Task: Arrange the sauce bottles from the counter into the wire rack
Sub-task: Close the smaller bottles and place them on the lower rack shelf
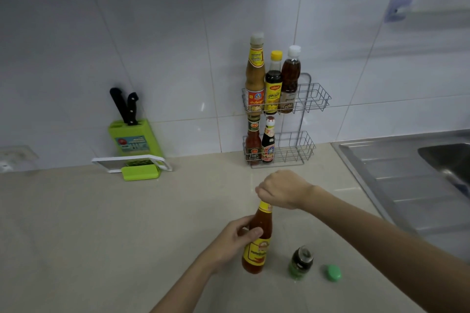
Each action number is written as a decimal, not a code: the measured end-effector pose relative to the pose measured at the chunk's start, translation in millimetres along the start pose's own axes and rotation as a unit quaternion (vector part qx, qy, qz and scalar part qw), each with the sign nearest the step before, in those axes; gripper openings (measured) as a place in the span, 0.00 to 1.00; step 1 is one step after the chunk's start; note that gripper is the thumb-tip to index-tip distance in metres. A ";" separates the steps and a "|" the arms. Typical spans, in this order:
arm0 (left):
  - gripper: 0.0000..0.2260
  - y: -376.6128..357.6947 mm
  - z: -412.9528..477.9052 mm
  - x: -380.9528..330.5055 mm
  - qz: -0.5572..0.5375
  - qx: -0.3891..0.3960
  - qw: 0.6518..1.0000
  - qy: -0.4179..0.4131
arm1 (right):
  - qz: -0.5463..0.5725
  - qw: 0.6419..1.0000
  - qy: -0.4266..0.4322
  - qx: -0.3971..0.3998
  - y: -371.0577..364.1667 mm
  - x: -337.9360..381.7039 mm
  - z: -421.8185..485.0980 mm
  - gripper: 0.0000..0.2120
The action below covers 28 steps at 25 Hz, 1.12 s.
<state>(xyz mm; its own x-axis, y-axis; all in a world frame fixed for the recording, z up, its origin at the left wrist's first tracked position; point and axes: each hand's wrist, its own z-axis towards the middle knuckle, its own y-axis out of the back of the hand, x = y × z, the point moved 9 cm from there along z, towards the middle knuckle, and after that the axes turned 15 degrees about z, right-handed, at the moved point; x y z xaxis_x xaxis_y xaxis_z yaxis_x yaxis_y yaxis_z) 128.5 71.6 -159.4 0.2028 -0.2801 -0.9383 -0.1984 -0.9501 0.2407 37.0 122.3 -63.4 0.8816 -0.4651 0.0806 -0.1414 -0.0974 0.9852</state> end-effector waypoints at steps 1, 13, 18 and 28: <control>0.18 -6.3 0.9 7.4 0.010 -0.012 1.000 0.016 | -0.024 0.998 -0.045 0.032 -13.5 -5.0 -1.4 0.16; 0.15 32.5 60.2 -33.4 0.003 -0.063 0.998 -0.014 | 0.664 0.705 -0.191 -0.162 -15.1 -79.9 -11.9 0.09; 0.07 76.5 119.3 -42.2 0.061 -0.139 0.988 0.014 | 0.685 0.557 -0.274 -0.381 -20.9 -146.1 -31.9 0.08; 0.07 131.4 195.7 -4.1 -0.067 -0.262 0.953 0.133 | 0.686 0.257 -0.335 -0.593 -54.8 -282.5 -73.8 0.21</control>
<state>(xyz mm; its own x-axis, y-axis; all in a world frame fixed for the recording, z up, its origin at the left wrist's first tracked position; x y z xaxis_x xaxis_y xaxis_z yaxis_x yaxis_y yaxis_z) -86.1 -25.2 -172.6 0.4429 -0.1090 -0.8899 0.3391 -0.8985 0.2788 -171.1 324.0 -129.0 0.0364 0.5674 0.8226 0.4747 0.7145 -0.5139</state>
